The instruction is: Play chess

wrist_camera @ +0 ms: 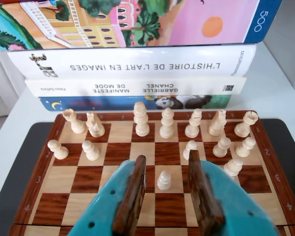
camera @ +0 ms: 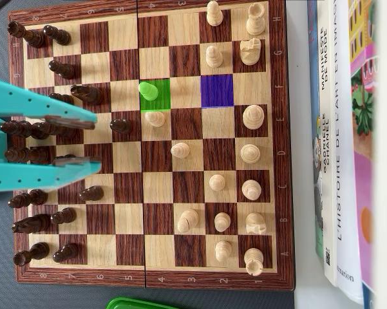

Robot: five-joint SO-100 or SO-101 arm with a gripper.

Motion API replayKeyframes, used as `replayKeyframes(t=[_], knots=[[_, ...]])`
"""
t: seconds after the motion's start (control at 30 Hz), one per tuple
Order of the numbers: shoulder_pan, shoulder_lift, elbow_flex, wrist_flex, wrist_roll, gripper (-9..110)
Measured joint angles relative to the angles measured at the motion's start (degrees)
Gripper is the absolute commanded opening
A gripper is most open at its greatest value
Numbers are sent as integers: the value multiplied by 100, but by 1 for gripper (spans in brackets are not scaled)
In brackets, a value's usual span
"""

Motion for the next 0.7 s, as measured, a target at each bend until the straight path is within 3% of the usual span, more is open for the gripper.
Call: replayKeyframes(t=[0.43, 0.7], knots=[[0, 1828, 1380, -562, 0, 14], [0, 1986, 1450, -562, 0, 14]])
